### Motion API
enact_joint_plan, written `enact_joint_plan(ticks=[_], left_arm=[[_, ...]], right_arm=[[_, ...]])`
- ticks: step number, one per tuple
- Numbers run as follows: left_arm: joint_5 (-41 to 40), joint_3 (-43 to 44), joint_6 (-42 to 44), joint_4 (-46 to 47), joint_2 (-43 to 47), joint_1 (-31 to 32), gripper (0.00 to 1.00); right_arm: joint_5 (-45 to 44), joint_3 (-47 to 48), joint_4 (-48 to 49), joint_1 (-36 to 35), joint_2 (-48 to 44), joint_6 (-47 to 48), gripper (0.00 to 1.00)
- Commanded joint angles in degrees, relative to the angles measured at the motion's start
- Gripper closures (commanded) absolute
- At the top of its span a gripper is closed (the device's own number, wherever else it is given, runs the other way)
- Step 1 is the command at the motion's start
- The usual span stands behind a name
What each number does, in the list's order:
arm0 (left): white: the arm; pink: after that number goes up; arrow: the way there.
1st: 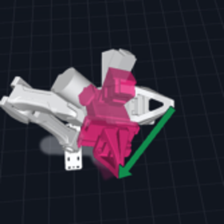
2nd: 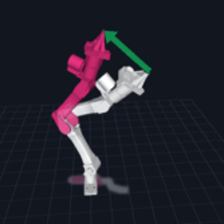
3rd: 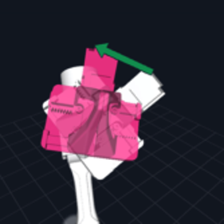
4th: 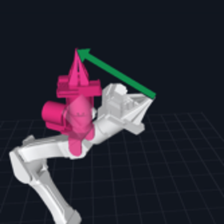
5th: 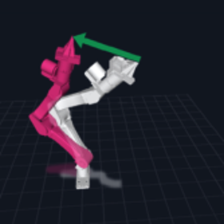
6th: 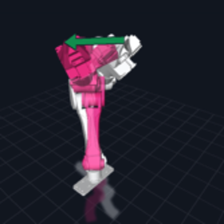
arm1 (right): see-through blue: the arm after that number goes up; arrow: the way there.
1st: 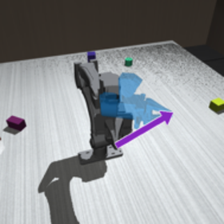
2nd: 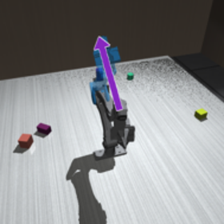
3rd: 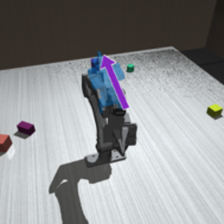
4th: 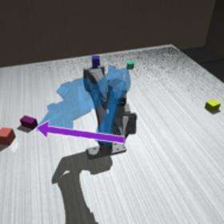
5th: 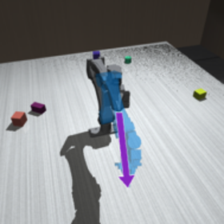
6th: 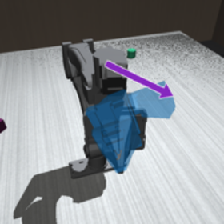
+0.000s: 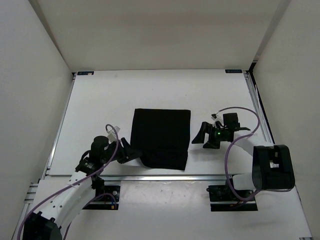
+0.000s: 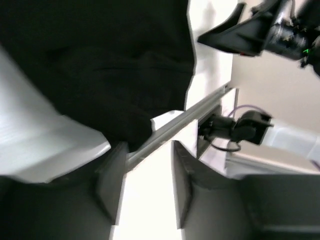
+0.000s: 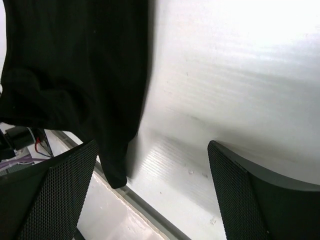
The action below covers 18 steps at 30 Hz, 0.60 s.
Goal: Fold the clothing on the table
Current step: Fold the skirt
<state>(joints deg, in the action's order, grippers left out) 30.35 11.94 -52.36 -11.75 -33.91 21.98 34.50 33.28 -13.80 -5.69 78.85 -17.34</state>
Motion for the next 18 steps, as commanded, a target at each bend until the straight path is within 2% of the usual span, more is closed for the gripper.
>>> enact_joint_plan(ticks=[1, 3, 4, 5, 7, 8, 9, 11, 14, 18], left_arm=[[3.22, 0.71, -3.01, 3.22, 1.04, 0.17, 0.44], [3.57, 2.99, -2.49, 1.91, 0.87, -0.26, 0.43], [4.27, 3.43, -2.31, 1.12, 0.95, -0.53, 0.5], [3.67, 4.31, -2.14, 0.16, 1.3, -0.71, 0.65], [4.19, 4.75, -2.22, -1.6, 1.83, -1.58, 0.85], [4.89, 5.28, -2.31, -1.96, 2.27, -2.63, 0.88], [5.24, 5.19, -2.22, -2.48, 2.53, -3.42, 0.9], [6.04, 6.24, -1.17, -4.41, 3.14, -5.18, 0.89], [6.13, 7.56, 0.67, -6.7, 2.8, -7.29, 0.88], [5.25, 6.87, 2.96, -5.14, -0.18, -8.44, 0.86]], right_arm=[[-0.58, -2.33, -1.67, -0.55, -2.99, 2.31, 0.04], [0.56, -3.12, -2.45, -1.42, -4.31, 3.01, 0.04], [1.18, -3.83, -2.81, -2.56, -4.84, 3.28, 0.06], [1.18, -3.92, -2.46, -4.31, -5.37, 3.89, 0.06], [0.48, -4.88, -2.11, -5.81, -6.51, 4.51, 0.14], [0.48, -5.06, -1.58, -6.17, -6.69, 4.34, 0.16], [0.48, -5.24, -1.32, -6.17, -6.26, 4.34, 0.2], [1.35, -5.15, -0.53, -5.3, -5.2, 3.81, 0.22], [1.62, -4.01, -0.35, -5.64, -2.83, 4.86, 0.21], [2.15, -0.76, 0.09, -7.66, 0.87, 4.95, 0.21]])
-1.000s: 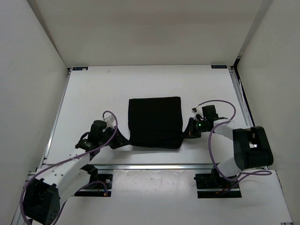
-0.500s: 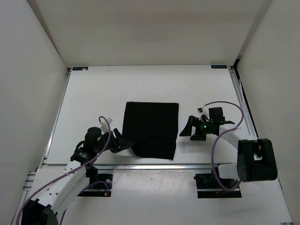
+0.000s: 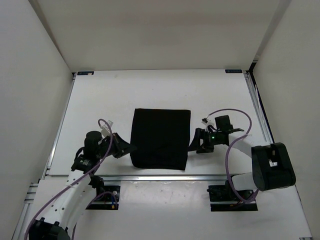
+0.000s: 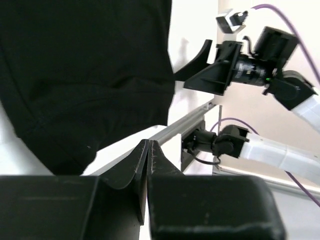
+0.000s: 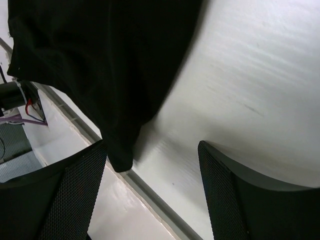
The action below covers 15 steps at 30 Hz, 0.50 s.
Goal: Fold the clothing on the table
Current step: Fold the skirt
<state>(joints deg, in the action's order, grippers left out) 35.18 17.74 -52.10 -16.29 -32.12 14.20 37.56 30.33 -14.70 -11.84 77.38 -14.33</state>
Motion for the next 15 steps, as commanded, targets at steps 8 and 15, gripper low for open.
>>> enact_joint_plan(ticks=[8, 15], left_arm=[[-4.58, 0.19, 8.14, 4.42, -14.81, 3.91, 0.71], [-6.96, 1.6, 16.4, 0.75, -25.0, 6.02, 0.7]], right_arm=[[-1.52, 7.46, 1.52, -4.6, 8.3, 0.26, 0.41], [-2.58, 10.89, 1.33, -4.51, 11.73, 1.32, 0.78]])
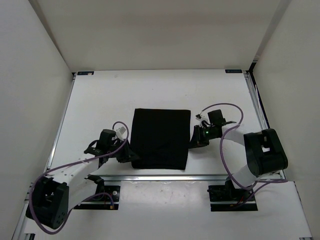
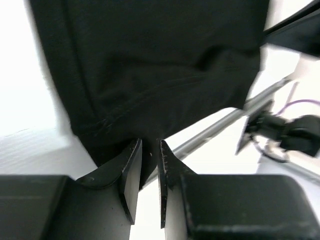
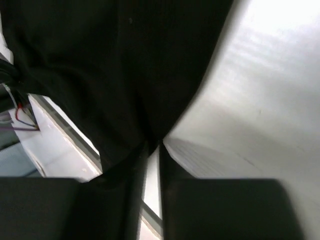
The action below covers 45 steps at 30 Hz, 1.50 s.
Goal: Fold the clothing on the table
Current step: Fold the skirt
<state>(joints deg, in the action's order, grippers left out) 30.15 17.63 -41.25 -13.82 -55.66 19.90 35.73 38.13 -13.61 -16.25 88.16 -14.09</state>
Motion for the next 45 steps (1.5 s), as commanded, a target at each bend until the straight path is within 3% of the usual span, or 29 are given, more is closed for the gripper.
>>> enact_joint_plan(ticks=[1, 3, 9, 15, 16, 19, 21, 23, 25, 28, 29, 30, 31, 32, 34, 35, 36, 37, 39, 43, 45], left_arm=[[-2.2, 2.23, 6.09, -1.65, -2.17, 0.31, 0.7], [-2.29, 2.32, 6.8, -1.3, -2.44, -0.91, 0.7], [-1.86, 1.8, 4.53, 5.82, -7.35, 1.62, 0.71], [-2.73, 6.52, 1.0, 16.89, -21.31, 8.04, 0.76], [-2.99, 7.33, 0.91, 17.16, -22.9, 8.57, 0.77], [-1.5, 11.37, 1.26, 18.12, -29.04, 9.28, 0.84], [-0.89, 14.7, 2.32, 17.08, -32.39, 9.54, 0.86], [-1.06, 16.46, 3.54, 16.2, -34.24, 9.72, 0.87], [-1.06, 18.14, 2.85, 17.25, -35.48, 9.72, 0.89], [0.51, 22.17, 3.11, 16.91, -39.17, 9.81, 0.91], [0.44, 22.97, 3.89, 15.42, -39.35, 9.81, 0.9], [0.96, 24.02, 4.42, 14.28, -39.53, 10.07, 0.88], [1.31, 24.82, 5.91, 13.92, -38.48, 10.42, 0.71], [0.88, 25.35, 7.4, 13.83, -37.86, 10.6, 0.65], [-1.22, 26.66, 8.73, 13.82, -32.79, 11.47, 0.47], [-3.06, 27.02, 9.43, 11.82, -31.54, 11.82, 0.28], [-5.6, 27.72, 10.13, 10.15, -29.27, 11.83, 0.03], [-6.33, 29.03, 10.75, 7.61, -27.68, 11.74, 0.01], [-7.56, 31.06, 13.38, 2.0, -26.96, 11.13, 0.01], [-12.04, 32.65, 15.94, -9.97, -27.05, 8.06, 0.02], [-12.14, 30.9, 16.56, -9.73, -26.0, 6.74, 0.05]], right_arm=[[-0.83, 3.35, 0.51, -0.18, 0.87, 1.43, 0.85], [-1.62, 4.49, 0.68, 0.07, 1.66, 1.25, 1.0], [-5.57, 10.2, 1.39, 3.5, 5.08, 2.21, 1.0], [-7.86, 15.05, -0.63, 7.81, 7.99, 5.12, 0.99], [-7.86, 15.04, -1.59, 7.9, 7.3, 5.12, 0.96], [-4.63, 11.63, -0.99, 6.85, 3.53, 4.69, 0.66], [-2.51, 9.08, 0.15, 4.75, 0.72, 3.46, 0.63], [-2.15, 6.96, 0.86, 2.81, -1.67, 2.14, 0.76], [-2.06, 5.12, 0.95, 1.66, -3.95, 1.78, 0.99], [-1.8, 3.97, -0.02, 2.45, -5.1, 2.22, 0.99], [-1.63, 3.71, -0.28, 3.93, -5.02, 1.96, 0.95], [-1.45, 3.45, -0.63, 5.34, -5.19, 2.22, 0.88], [-1.36, 3.44, -1.24, 7.18, -5.45, 2.4, 0.76], [-1.53, 3.44, -2.2, 8.33, -5.89, 2.75, 0.55], [-2.24, 3.45, -3.61, 10.44, -6.59, 2.84, 0.28], [-3.11, 3.01, -4.14, 10.88, -7.29, 3.18, 0.17], [-2.77, 2.57, -4.93, 11.5, -7.56, 3.01, 0.1], [-2.85, 2.65, -5.29, 11.5, -8.43, 3.19, 0.02], [-4.51, 1.87, -7.22, 12.2, -10.8, 2.75, 0.01], [-1.46, -1.91, -8.45, 16.15, -14.75, -0.06, 0.11], [-0.04, -4.81, -8.98, 16.16, -18.01, -0.07, 0.15]])
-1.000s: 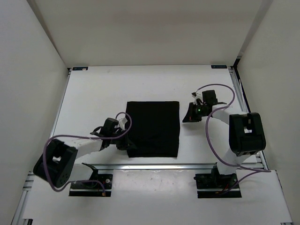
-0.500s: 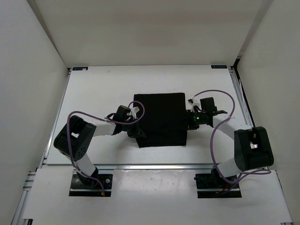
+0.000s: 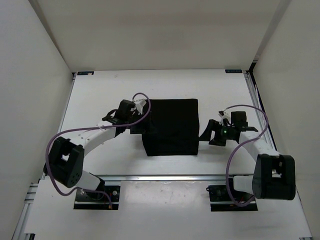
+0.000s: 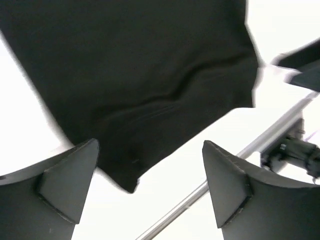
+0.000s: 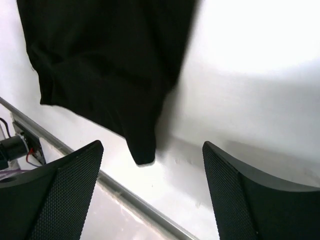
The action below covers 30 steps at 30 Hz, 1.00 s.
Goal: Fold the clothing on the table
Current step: Fold the skirt
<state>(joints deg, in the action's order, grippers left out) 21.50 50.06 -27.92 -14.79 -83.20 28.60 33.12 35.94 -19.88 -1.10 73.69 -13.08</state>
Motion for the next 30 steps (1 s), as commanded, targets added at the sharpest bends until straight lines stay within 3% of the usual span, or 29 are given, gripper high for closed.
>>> enact_joint_plan(ticks=[1, 6, 15, 22, 29, 30], left_arm=[[-2.78, -2.94, 3.22, -7.55, 2.42, -2.75, 0.1], [-1.63, -6.46, 2.96, -8.85, 0.23, -1.63, 0.22], [-0.31, -10.77, 1.73, -7.01, 3.65, -1.79, 0.23], [1.18, -11.48, -1.78, -1.48, 0.15, -0.83, 0.25], [2.5, -12.97, -5.47, 3.0, 0.05, 2.95, 0.27], [2.5, -13.15, -5.65, 3.44, 0.14, 2.95, 0.28]], right_arm=[[2.65, -3.42, -3.32, 0.75, -3.99, -1.42, 0.16], [3.53, -7.64, -3.06, 0.32, -6.81, -0.81, 0.17], [3.35, -5.89, -2.18, -1.18, -1.8, -1.16, 0.23], [2.47, -1.41, -1.65, -3.02, 5.22, -0.54, 0.28], [1.86, 1.84, -0.08, -5.58, 10.24, 0.51, 0.38], [1.77, 2.2, -0.07, -5.84, 10.59, 0.43, 0.44]])
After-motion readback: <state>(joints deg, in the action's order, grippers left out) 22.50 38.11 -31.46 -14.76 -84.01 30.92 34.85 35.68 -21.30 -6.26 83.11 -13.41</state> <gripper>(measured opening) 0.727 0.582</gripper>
